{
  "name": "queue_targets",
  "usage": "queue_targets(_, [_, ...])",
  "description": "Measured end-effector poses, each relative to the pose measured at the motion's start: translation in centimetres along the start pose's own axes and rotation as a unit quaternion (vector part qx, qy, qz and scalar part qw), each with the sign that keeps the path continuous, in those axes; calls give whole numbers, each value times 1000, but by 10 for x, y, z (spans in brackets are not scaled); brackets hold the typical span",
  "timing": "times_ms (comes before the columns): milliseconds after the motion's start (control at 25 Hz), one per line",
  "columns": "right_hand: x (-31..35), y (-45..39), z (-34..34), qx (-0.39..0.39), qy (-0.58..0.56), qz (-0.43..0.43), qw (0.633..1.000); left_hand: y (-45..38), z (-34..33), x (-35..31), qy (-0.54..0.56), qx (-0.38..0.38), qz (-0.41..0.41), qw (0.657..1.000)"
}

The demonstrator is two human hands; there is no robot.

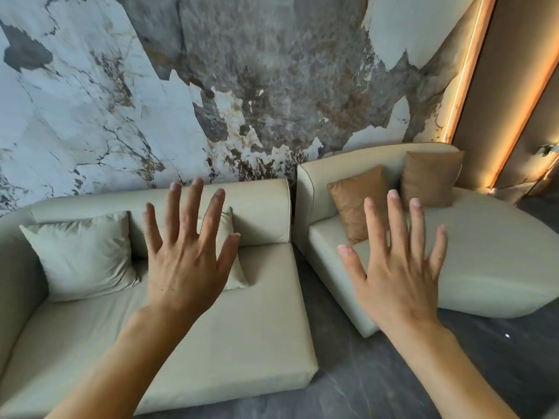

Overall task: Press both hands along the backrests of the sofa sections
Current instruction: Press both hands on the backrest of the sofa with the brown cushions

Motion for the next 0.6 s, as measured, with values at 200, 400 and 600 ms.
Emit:
queue_targets(200, [8, 1, -47, 38, 63, -46, 996, -1, -62, 27, 18, 41, 2, 999])
queue_targets(400, [-5, -25, -66, 40, 99, -70, 992, -38, -111, 8, 62, 55, -15, 996])
queue_targets(600, [-60, -83, -92, 29, 95, -83, 992, -95, -163, -40, 78, 55, -32, 995])
Point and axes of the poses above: each hand's wrist, its own y-axis away from the middle knuckle, its own z-axis out of the back of the hand, x = y × z, the point moved 4 cm from there along -y, towards the middle knuckle, and after that the axes turned 14 degrees about -z, right-handed, at the moved point
